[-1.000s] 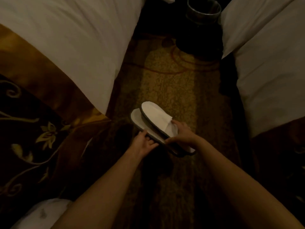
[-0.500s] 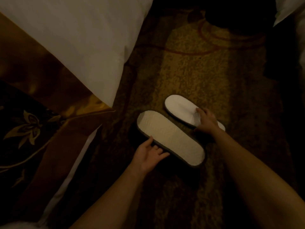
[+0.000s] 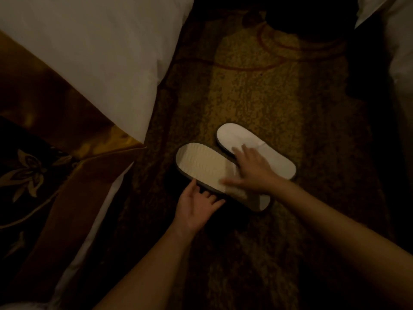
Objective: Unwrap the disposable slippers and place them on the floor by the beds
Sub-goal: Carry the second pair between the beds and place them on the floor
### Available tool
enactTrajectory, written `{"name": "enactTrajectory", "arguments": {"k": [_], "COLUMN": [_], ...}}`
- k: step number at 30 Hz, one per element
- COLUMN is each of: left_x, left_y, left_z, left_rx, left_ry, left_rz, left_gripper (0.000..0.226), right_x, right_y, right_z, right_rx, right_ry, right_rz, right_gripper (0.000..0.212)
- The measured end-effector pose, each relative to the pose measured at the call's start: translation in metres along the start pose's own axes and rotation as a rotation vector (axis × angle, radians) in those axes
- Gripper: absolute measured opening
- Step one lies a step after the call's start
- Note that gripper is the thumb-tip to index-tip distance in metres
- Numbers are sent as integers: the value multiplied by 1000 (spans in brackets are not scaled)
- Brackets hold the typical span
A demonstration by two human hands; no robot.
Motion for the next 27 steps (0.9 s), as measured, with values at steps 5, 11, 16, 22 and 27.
{"name": "enactTrajectory", "arguments": {"k": [5, 11, 16, 22, 27], "left_x": [5, 3, 2, 4, -3], "left_y": [-11, -20, -2, 53, 45], "left_z": [-1, -2, -5, -6, -6], "left_rx": [-8, -72, -74, 231, 179], "left_ry": [-36, 21, 236, 281, 395], "left_rz": [34, -2, -600, -1155, -1413], "left_gripper": [44, 67, 49, 66, 47], "right_x": [31, 35, 40, 46, 40], "right_y": [-15, 8, 39, 71, 80], "right_z": [24, 30, 36, 44, 33], "right_rx": [58, 39, -52, 98, 125], "right_ry": [-107, -42, -280, -385, -173], "right_rz": [57, 11, -445, -497, -110], "right_gripper": [115, 100, 59, 23, 39]}}
Point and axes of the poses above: each hand's wrist, its own z-axis away from the middle knuckle, its own x-axis out of the palm, y = z × x, the point moved 6 cm from there along -z, towards the middle knuckle, and after that the axes turned 9 degrees about -y, right-handed, at the moved point
